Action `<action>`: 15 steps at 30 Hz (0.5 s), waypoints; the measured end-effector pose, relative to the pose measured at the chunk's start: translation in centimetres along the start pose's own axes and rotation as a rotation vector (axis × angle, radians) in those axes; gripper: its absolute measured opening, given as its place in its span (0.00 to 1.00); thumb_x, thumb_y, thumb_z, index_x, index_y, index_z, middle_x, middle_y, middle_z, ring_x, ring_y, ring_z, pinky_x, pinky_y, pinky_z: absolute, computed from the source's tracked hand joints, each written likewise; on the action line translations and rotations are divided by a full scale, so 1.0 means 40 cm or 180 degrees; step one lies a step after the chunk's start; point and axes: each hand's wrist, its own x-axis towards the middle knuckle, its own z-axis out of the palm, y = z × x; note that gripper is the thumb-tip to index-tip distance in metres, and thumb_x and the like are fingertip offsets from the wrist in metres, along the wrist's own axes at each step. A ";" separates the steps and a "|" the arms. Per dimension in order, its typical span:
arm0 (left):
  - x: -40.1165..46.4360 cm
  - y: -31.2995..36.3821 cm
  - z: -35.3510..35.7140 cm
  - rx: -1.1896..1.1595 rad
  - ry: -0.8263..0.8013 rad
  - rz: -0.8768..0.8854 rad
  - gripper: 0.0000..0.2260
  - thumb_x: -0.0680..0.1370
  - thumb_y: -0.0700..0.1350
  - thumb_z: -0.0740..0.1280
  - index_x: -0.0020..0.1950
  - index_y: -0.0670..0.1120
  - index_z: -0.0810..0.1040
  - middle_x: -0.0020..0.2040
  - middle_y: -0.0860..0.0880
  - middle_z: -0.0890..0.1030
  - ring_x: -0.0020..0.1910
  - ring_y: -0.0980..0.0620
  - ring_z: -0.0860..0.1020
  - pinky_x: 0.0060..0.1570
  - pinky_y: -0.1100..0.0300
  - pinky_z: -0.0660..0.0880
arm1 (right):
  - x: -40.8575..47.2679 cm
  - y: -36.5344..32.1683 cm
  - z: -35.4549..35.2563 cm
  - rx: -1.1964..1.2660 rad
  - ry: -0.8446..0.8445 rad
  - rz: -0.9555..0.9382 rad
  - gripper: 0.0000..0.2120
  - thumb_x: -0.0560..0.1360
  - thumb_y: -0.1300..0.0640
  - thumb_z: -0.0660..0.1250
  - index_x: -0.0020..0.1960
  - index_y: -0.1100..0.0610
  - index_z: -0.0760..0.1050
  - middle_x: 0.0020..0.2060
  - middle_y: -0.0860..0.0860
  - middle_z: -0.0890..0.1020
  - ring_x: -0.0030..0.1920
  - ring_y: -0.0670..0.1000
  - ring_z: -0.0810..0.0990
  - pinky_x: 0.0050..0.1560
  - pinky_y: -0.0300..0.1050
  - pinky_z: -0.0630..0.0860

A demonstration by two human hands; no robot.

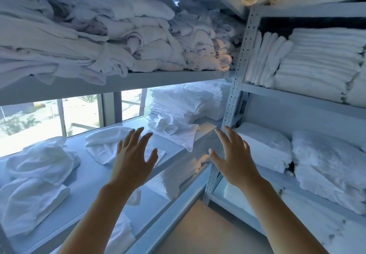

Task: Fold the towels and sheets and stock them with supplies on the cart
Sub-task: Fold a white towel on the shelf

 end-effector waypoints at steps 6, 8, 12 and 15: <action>0.071 -0.097 0.049 0.0336 0.0079 -0.0386 0.23 0.81 0.54 0.67 0.75 0.50 0.72 0.79 0.47 0.67 0.79 0.42 0.62 0.75 0.38 0.63 | 0.211 0.004 0.149 0.0281 -0.0237 -0.0355 0.31 0.82 0.40 0.59 0.81 0.48 0.58 0.81 0.49 0.56 0.81 0.52 0.54 0.78 0.64 0.56; 0.086 -0.127 0.068 0.0456 0.0066 -0.0520 0.23 0.81 0.54 0.66 0.75 0.49 0.72 0.79 0.47 0.66 0.79 0.42 0.62 0.74 0.37 0.63 | 0.267 0.004 0.200 0.0387 -0.0300 -0.0473 0.31 0.81 0.40 0.60 0.81 0.49 0.59 0.81 0.49 0.57 0.80 0.52 0.55 0.77 0.64 0.57; 0.089 -0.171 0.106 0.0644 0.0081 -0.0878 0.23 0.81 0.53 0.67 0.75 0.49 0.72 0.79 0.46 0.66 0.79 0.42 0.62 0.74 0.37 0.62 | 0.362 0.002 0.303 0.0600 -0.0526 -0.0732 0.31 0.81 0.39 0.59 0.80 0.49 0.59 0.82 0.50 0.57 0.80 0.54 0.56 0.77 0.64 0.58; 0.071 -0.200 0.124 0.0844 0.0060 -0.1167 0.23 0.81 0.54 0.67 0.75 0.49 0.72 0.80 0.46 0.66 0.79 0.41 0.61 0.75 0.38 0.62 | 0.421 -0.024 0.381 0.0752 -0.0660 -0.0935 0.31 0.81 0.39 0.59 0.80 0.48 0.60 0.81 0.50 0.57 0.80 0.54 0.56 0.77 0.64 0.58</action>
